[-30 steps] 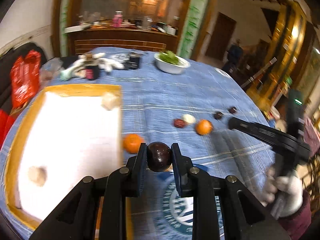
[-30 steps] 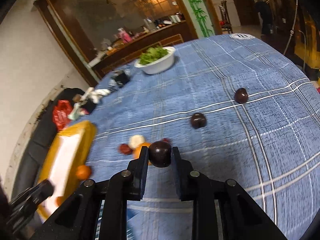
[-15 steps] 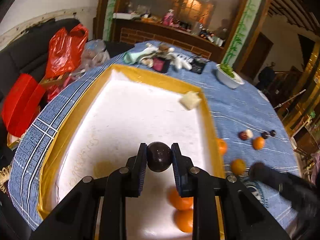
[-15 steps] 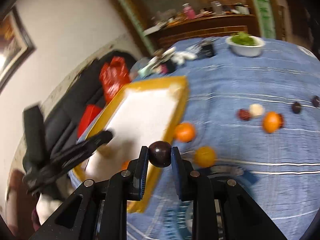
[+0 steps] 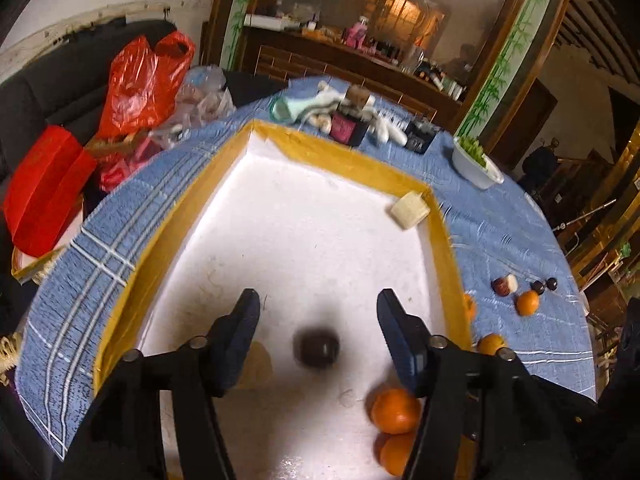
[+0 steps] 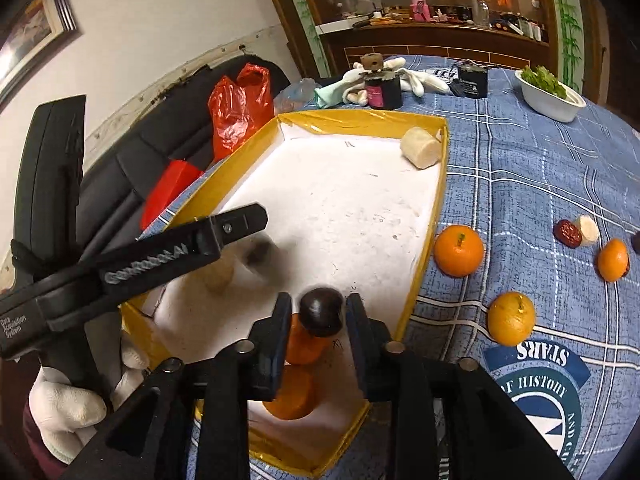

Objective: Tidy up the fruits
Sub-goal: 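Open both tools to drop the plums into the tray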

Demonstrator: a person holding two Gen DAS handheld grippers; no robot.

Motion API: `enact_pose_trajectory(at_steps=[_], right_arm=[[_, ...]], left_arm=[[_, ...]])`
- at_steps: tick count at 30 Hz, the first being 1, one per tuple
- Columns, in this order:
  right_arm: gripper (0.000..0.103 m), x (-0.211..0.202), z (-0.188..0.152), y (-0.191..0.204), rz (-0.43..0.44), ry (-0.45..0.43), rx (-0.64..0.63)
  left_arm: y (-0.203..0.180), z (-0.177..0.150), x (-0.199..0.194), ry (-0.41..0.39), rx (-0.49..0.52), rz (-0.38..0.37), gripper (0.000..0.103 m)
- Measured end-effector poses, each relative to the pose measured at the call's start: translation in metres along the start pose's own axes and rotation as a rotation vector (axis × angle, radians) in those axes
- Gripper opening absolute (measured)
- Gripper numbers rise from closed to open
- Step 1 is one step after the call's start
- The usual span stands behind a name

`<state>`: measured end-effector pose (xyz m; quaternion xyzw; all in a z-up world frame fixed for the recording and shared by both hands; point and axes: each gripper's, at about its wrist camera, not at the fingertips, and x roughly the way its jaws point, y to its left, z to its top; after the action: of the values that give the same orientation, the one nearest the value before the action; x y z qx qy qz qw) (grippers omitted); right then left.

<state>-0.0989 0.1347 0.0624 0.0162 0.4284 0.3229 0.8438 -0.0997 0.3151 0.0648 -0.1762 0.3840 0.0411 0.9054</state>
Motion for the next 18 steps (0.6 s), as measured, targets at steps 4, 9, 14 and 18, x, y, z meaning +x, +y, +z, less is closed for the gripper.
enact_pose_trajectory(at_steps=[4, 9, 14, 18], right_arm=[[0.045, -0.029, -0.001, -0.01, -0.016, -0.079, 0.025], [0.048, -0.061, -0.015, -0.039, -0.004, -0.147, 0.126], [0.048, -0.088, -0.038, -0.08, -0.036, -0.2, 0.247], [0.048, -0.112, -0.056, -0.113, -0.056, -0.24, 0.345]], left_arm=[[-0.016, 0.0, -0.015, -0.024, 0.023, -0.012, 0.067], [-0.048, -0.008, -0.034, -0.033, 0.068, -0.049, 0.073], [-0.098, -0.024, -0.052, -0.039, 0.171, -0.089, 0.076], [-0.141, -0.041, -0.061, -0.033, 0.261, -0.124, 0.077]])
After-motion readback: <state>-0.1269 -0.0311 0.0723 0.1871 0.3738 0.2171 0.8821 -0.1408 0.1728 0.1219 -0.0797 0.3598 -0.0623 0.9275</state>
